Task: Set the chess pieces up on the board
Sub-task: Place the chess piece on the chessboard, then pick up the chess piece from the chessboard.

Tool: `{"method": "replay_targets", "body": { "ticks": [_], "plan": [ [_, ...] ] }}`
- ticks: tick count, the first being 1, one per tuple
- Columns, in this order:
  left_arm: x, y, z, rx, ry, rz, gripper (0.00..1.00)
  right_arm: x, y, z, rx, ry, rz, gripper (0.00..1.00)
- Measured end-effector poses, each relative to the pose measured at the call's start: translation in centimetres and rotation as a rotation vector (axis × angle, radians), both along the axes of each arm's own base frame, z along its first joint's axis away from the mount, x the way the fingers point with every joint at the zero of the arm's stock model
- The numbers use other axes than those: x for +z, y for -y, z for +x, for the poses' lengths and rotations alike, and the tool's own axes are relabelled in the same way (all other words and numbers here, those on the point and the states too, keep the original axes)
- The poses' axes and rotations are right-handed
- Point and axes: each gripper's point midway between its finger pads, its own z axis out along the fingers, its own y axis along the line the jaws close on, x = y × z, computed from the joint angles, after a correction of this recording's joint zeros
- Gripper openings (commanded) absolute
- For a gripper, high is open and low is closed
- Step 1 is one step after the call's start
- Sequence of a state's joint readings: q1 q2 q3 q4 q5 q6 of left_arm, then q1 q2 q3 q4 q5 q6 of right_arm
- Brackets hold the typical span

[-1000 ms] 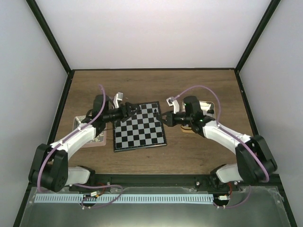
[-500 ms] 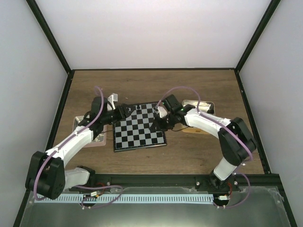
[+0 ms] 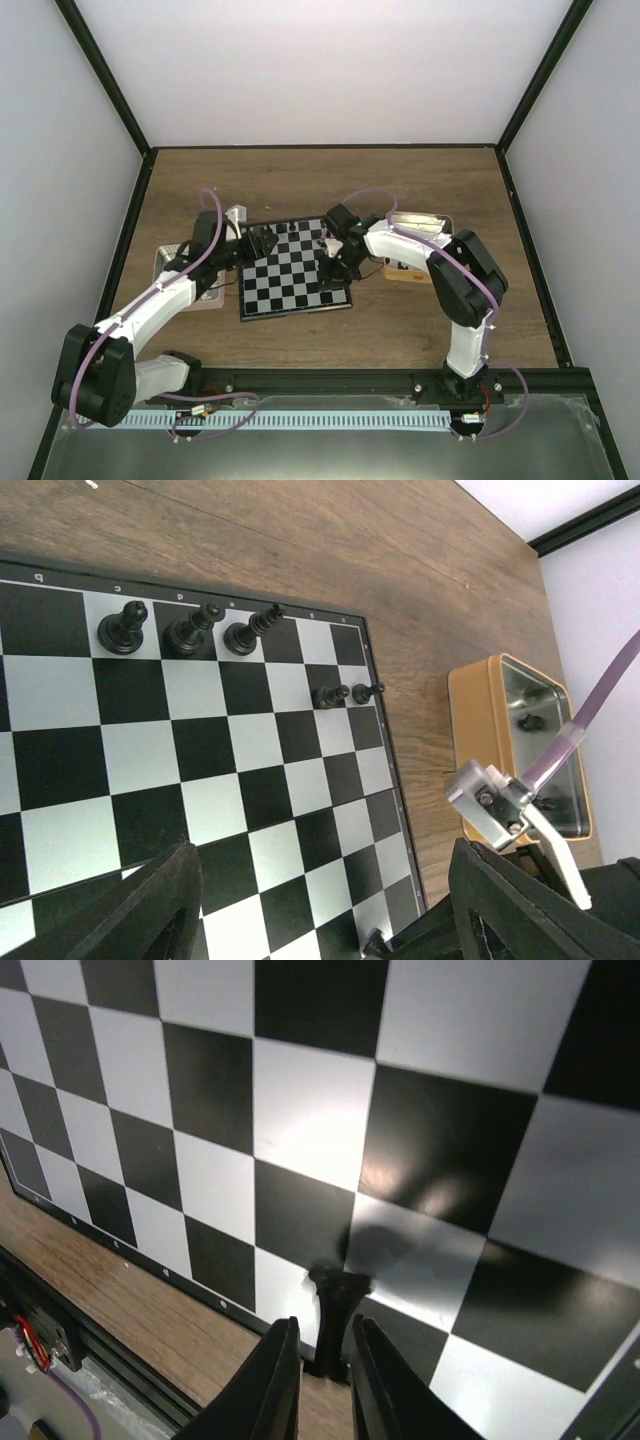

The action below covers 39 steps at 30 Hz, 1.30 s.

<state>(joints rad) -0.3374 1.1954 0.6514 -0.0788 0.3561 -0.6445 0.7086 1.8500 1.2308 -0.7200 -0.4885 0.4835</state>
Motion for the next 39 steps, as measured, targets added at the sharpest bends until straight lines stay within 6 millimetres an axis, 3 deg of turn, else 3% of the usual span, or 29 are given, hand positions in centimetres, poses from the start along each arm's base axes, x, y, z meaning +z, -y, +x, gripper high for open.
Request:
{"method": "replay_targets", "body": {
  "ticks": [12,24,32,39],
  "plan": [
    [0.0,-0.4,-0.1,0.003,0.016,0.023,0.7,0.3,-0.2,0.5,-0.01,-0.005,-0.023,0.32],
    [0.2,-0.8,-0.3,0.019,0.024,0.041,0.7,0.4,-0.9,0.7,0.0,0.112,-0.078,0.34],
    [0.9,-1.5,-0.2,0.055,0.05,0.059,0.7,-0.3,-0.4,1.1,-0.006,0.23,-0.205,0.21],
    [0.6,-1.7,-0.3,0.06,0.038,0.068,0.7,0.3,-0.6,2.1,-0.014,0.301,-0.237,0.04]
  ]
}}
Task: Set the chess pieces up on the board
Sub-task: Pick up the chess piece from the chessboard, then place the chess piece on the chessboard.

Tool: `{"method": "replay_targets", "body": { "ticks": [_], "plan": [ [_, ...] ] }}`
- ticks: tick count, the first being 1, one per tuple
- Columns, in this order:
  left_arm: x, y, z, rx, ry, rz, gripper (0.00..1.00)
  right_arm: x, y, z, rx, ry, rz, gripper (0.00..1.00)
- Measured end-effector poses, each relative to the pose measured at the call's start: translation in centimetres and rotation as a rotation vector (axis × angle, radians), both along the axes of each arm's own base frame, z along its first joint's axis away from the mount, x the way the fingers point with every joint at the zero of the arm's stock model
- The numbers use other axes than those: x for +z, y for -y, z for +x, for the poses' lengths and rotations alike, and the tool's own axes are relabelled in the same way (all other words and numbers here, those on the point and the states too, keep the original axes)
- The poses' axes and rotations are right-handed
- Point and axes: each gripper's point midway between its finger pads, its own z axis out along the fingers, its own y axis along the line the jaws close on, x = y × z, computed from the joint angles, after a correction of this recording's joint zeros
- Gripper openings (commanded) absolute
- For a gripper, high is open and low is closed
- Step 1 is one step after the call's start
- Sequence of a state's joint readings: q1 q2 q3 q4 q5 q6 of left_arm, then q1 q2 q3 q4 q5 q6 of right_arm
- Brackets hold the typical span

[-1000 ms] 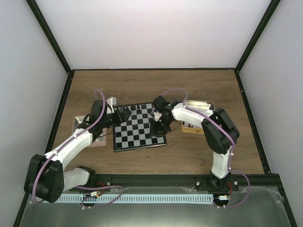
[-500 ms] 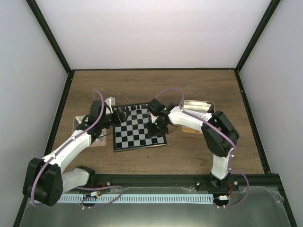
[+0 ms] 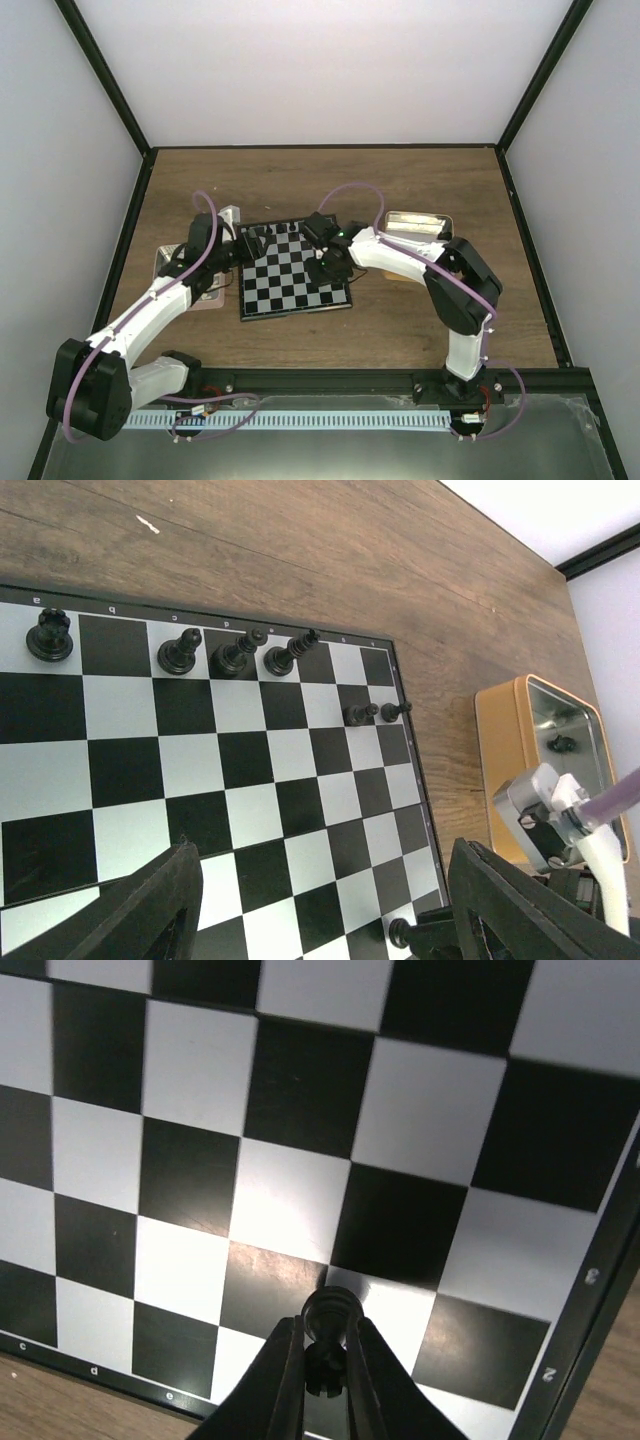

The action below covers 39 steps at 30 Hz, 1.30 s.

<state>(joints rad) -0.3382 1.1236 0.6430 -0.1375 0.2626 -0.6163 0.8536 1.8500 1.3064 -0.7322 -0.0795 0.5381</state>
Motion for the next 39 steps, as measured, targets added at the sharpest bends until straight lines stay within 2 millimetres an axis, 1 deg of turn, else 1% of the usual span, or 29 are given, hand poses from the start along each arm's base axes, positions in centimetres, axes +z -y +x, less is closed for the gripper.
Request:
{"method": "replay_targets", "body": {
  "ticks": [4,8,11,14,18,20,23,26,28,29,33,35,39],
  "plan": [
    [-0.2,-0.1,0.0,0.005,-0.006,0.007,0.69,0.6,-0.4,0.6,0.002,0.035,-0.002,0.03],
    [-0.2,-0.3,0.0,0.013,-0.007,0.013,0.69,1.7,-0.7,1.7,-0.006,0.084,-0.001,0.03],
    [-0.1,-0.5,0.0,0.025,0.0,0.019,0.69,3.5,-1.7,3.3,-0.01,0.144,0.018,0.03],
    [0.2,-0.9,0.0,0.043,0.012,0.029,0.69,5.7,-3.2,5.6,-0.016,0.217,0.048,0.03],
    [0.6,-1.6,0.0,0.072,0.025,0.046,0.69,7.1,-4.7,8.3,-0.023,0.273,0.071,0.03],
    [0.7,-1.9,0.0,0.086,0.028,0.055,0.7,7.0,-5.3,9.4,-0.025,0.286,0.069,0.04],
    [0.9,-2.3,-0.1,0.104,0.033,0.067,0.7,6.0,-5.6,10.6,-0.026,0.286,0.051,0.05],
    [1.0,-2.5,-0.1,0.114,0.038,0.072,0.7,4.8,-5.5,10.8,-0.02,0.268,0.027,0.06],
    [0.9,-2.7,-0.1,0.119,0.035,0.077,0.7,4.1,-5.5,10.7,-0.01,0.253,0.018,0.09],
    [0.9,-2.7,-0.1,0.119,0.034,0.078,0.7,3.8,-5.5,10.6,-0.004,0.243,0.015,0.12],
    [0.7,-2.7,-0.1,0.119,0.03,0.079,0.7,3.0,-5.4,10.1,0.015,0.216,0.002,0.35],
    [0.5,-2.6,-0.1,0.119,0.025,0.081,0.7,3.0,-5.4,10.1,0.014,0.213,0.004,0.38],
    [0.3,-2.6,0.0,0.119,0.016,0.086,0.7,3.1,-5.5,10.1,0.015,0.215,0.009,0.38]
  ]
}}
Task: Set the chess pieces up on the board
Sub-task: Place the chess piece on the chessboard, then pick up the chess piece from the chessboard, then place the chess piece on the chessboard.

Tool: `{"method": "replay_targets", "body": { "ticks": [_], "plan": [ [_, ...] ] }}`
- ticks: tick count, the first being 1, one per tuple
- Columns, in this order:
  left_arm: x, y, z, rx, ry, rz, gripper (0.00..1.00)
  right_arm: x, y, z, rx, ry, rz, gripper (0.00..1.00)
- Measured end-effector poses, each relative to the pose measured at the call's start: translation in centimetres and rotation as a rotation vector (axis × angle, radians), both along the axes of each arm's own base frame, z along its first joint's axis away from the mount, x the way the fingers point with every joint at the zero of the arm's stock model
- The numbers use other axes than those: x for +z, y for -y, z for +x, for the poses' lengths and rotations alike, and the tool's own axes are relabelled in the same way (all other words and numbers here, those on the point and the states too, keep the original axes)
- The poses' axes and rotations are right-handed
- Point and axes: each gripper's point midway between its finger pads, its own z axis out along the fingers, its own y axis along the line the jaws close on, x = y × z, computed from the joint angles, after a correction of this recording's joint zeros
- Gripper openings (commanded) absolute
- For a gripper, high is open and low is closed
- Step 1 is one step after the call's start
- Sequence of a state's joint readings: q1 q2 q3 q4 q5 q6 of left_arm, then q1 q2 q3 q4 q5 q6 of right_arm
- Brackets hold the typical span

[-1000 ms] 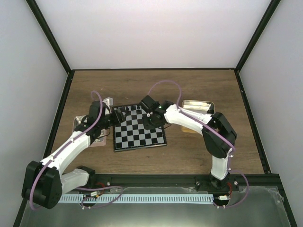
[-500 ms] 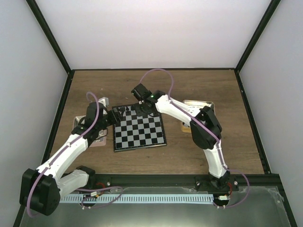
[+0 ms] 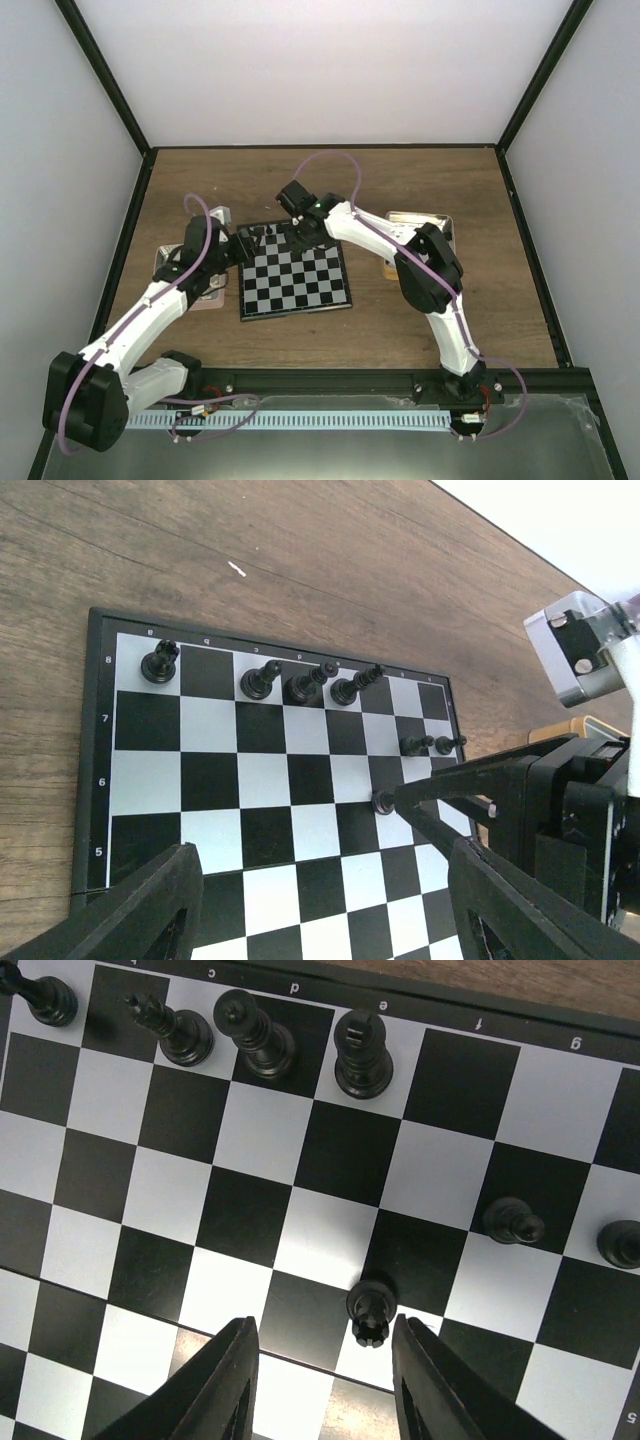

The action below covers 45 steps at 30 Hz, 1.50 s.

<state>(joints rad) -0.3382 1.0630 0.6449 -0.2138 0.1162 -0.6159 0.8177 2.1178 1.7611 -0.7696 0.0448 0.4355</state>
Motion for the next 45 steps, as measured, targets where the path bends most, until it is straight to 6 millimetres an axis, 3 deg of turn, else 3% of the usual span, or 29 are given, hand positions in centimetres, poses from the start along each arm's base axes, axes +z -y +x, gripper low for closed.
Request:
{"method": "replay_targets", "body": {
  "ticks": [9,18,25,31,37,45],
  "plan": [
    [0.6,0.0,0.2,0.003,0.011,0.002,0.7,-1.1,0.3,0.2,-0.012,-0.003,-0.028,0.36],
    [0.5,0.0,0.3,0.001,0.011,0.007,0.7,-3.8,0.6,0.5,-0.025,-0.02,-0.074,0.12],
    [0.5,0.0,0.3,0.001,0.011,0.008,0.69,-3.2,0.9,1.3,-0.046,0.027,-0.085,0.09],
    [0.8,-0.1,0.4,0.001,0.015,0.013,0.69,0.0,1.3,2.8,-0.07,0.106,-0.049,0.1],
    [0.7,-0.2,0.3,0.006,0.011,0.02,0.7,3.0,4.3,6.1,-0.152,0.162,-0.002,0.1],
    [0.7,-0.2,0.4,0.005,0.012,0.019,0.7,2.9,9.7,10.0,-0.268,0.156,-0.003,0.11]
  ]
}}
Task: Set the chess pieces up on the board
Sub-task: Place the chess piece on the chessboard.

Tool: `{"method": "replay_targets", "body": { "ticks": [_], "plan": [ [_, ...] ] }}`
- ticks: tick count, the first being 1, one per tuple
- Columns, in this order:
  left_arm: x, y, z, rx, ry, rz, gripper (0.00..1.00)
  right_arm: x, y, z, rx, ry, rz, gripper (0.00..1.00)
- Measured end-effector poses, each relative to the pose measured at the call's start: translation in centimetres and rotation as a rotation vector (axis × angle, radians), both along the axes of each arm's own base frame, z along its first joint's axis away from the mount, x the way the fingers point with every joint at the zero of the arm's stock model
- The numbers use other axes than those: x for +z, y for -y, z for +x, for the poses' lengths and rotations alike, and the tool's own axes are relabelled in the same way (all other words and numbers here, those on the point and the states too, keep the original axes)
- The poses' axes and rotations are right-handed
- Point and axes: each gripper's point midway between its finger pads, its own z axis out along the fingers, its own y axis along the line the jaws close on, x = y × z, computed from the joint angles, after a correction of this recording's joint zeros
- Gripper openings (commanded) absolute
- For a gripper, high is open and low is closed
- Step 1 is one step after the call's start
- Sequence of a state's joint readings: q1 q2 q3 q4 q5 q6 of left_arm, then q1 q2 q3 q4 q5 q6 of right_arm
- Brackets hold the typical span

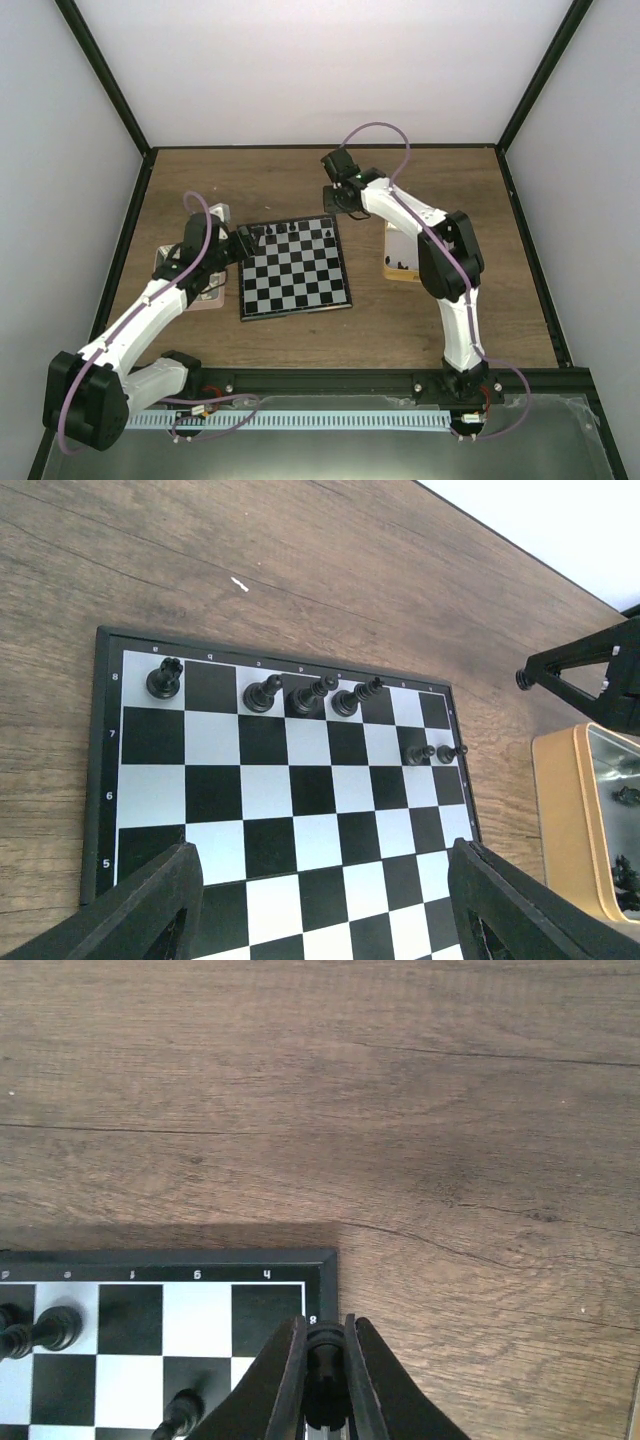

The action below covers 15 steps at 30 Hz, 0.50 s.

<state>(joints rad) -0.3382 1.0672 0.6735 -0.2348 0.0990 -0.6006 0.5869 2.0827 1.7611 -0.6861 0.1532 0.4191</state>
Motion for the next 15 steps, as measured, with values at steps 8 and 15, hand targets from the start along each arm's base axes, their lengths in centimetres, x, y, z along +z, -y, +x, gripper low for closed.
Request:
{"method": "replay_targets", "body": {
  "ticks": [8,15],
  "plan": [
    [-0.2,0.1,0.0,-0.005,-0.009,-0.001,0.7,-3.3,-1.0,0.3,0.035,-0.059,-0.002,0.11],
    [-0.2,0.2,0.0,-0.009,-0.01,-0.004,0.7,-5.1,-1.7,-0.3,0.069,-0.108,0.011,0.13]
  ]
}}
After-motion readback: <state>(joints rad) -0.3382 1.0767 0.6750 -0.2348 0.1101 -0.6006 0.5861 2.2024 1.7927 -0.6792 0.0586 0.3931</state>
